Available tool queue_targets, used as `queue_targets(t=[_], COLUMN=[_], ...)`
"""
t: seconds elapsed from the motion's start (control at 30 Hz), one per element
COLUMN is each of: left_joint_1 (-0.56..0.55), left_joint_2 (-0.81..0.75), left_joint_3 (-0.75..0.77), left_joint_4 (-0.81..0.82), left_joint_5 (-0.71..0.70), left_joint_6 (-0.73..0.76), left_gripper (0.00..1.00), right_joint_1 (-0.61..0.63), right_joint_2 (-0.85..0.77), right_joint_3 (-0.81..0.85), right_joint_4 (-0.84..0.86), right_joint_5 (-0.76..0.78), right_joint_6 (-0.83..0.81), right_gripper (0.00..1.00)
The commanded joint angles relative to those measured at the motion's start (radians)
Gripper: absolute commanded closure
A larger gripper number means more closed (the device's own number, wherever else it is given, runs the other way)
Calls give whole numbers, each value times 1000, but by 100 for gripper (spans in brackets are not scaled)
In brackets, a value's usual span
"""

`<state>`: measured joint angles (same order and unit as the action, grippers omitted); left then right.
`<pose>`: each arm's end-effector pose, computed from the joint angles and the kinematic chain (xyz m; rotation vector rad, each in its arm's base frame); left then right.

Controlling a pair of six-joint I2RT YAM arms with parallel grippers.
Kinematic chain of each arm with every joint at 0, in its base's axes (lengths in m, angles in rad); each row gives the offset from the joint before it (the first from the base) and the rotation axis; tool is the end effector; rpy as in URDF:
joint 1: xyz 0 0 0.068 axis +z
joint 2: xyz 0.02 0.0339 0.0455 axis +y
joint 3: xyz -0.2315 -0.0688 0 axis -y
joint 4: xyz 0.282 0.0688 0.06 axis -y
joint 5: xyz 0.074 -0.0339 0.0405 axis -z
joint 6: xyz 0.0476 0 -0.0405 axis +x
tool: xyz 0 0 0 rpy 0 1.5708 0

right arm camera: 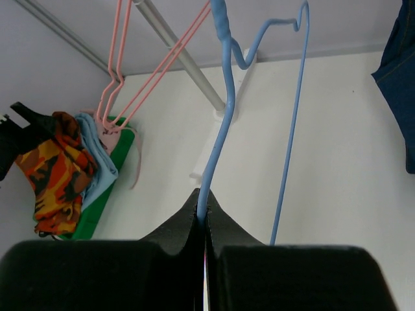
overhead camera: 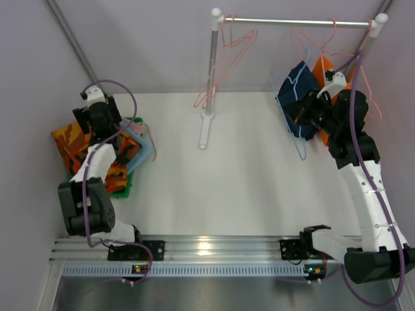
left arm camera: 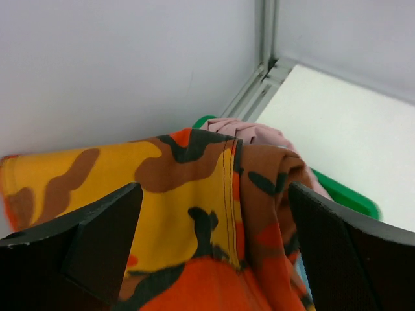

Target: Remove the trousers from the hanger

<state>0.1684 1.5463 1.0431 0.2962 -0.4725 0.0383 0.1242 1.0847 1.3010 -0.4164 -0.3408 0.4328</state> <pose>0.3949 0.0891 0.2376 -0.4567 1.7305 0.5677 0.2867 0.0518 0.4137 0.0264 1.8132 0.7007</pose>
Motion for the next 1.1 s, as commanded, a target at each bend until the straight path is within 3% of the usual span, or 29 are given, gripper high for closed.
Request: queue_targets(t=[0.0,0.2,0.43,0.57,0.77,1.07], left_joint_1=[-1,-3,-3,-3,-3,-4], left_joint_2=[-216,-448,-566,-589,-620,-609], left_joint_3=[-6,182,225,216,187,195], left_joint_4=[-108,-539,-751,-819,-836,-844], left_joint_5=[87,334,520,540,529,540], left_joint_6=[-113,-241,-265,-271,-276,-279], left_gripper=[1,1,1,1,1,1], right_joint_1=[12,32,129,153,172,189], right_joint_2=[9,92,285,431,604,702], right_joint_3=[90,191,397,582,800,782], right_joint_4=[-84,-122,-105,-110,-84,-67], right_joint_5=[8,-12,206,305,335,379], right_joint_6=[-37,32,-17,-46,-98,-161], right_gripper=[100,100,100,100,100,100])
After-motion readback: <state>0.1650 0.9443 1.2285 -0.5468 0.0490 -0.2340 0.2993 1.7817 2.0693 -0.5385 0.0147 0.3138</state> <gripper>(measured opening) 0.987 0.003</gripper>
